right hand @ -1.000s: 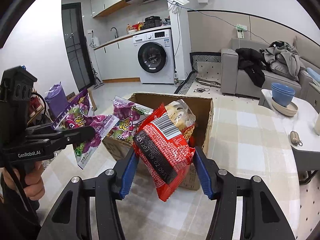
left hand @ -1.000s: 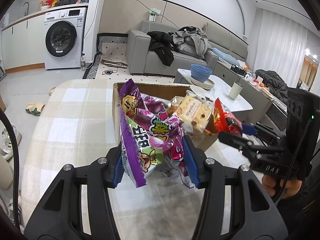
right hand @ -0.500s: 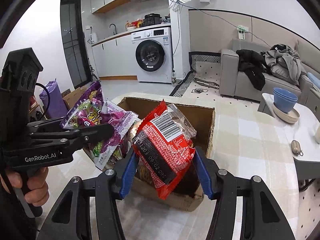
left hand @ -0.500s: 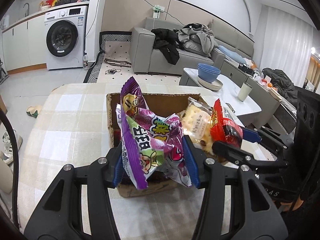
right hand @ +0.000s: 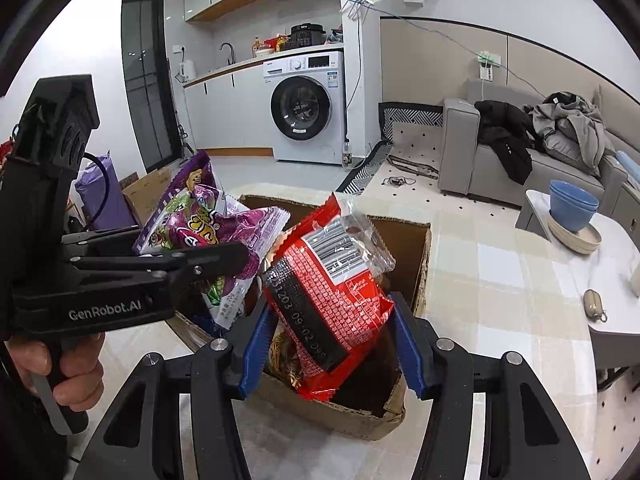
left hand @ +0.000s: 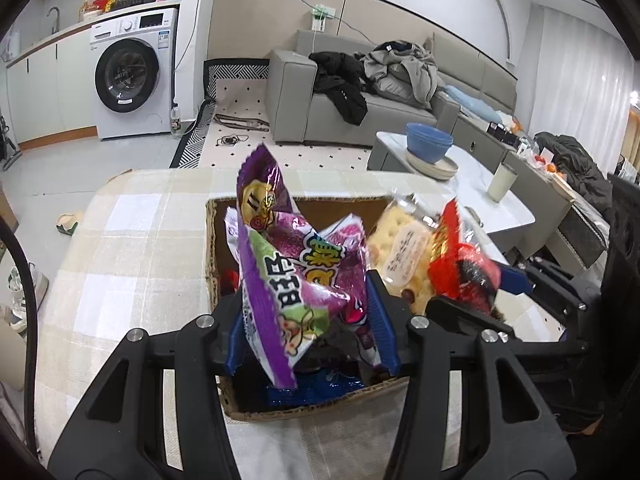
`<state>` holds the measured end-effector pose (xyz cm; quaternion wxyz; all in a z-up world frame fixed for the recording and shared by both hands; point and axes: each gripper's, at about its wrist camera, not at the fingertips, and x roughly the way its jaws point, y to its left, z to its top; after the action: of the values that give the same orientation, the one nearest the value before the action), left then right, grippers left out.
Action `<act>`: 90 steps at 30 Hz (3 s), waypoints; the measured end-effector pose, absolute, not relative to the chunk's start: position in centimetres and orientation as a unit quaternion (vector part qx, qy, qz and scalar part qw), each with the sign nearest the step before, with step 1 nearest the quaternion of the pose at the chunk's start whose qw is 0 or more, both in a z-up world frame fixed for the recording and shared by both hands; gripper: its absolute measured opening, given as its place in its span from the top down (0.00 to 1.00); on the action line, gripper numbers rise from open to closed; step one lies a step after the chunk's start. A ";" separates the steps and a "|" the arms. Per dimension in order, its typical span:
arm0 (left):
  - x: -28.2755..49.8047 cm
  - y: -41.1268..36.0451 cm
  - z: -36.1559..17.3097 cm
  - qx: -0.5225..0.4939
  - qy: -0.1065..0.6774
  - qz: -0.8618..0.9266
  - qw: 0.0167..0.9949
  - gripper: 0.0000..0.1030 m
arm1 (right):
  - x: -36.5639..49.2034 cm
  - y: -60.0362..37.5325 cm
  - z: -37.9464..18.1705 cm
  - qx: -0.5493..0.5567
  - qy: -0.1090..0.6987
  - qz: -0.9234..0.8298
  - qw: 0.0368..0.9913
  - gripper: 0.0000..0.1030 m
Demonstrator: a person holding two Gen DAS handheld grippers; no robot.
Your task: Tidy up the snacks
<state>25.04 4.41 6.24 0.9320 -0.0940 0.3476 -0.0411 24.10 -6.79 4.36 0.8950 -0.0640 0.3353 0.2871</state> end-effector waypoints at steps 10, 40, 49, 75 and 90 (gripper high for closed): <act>26.1 3.4 4.3 -0.050 0.363 -0.034 0.930 0.53 | 24.6 -6.1 3.3 -0.080 0.349 0.293 0.887 0.45; 21.2 4.1 6.2 -0.059 0.338 -0.059 0.938 0.01 | 22.0 -9.1 3.8 -0.079 0.327 0.301 0.892 0.15; 17.5 4.4 6.9 -0.062 0.315 -0.070 0.945 0.01 | 20.0 -10.6 4.5 -0.036 0.300 0.322 0.897 0.02; 8.9 5.9 3.7 -0.062 0.249 0.007 0.966 0.01 | 13.6 -13.4 2.6 0.010 0.209 0.331 0.920 0.00; 8.2 4.5 1.6 -0.052 0.231 0.003 0.971 0.01 | 12.2 -14.1 2.0 0.019 0.184 0.323 0.928 0.00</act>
<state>8.23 4.50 1.55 0.9714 -0.0521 0.2315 0.0028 12.15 -14.14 1.95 0.9283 0.0185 0.1836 0.3227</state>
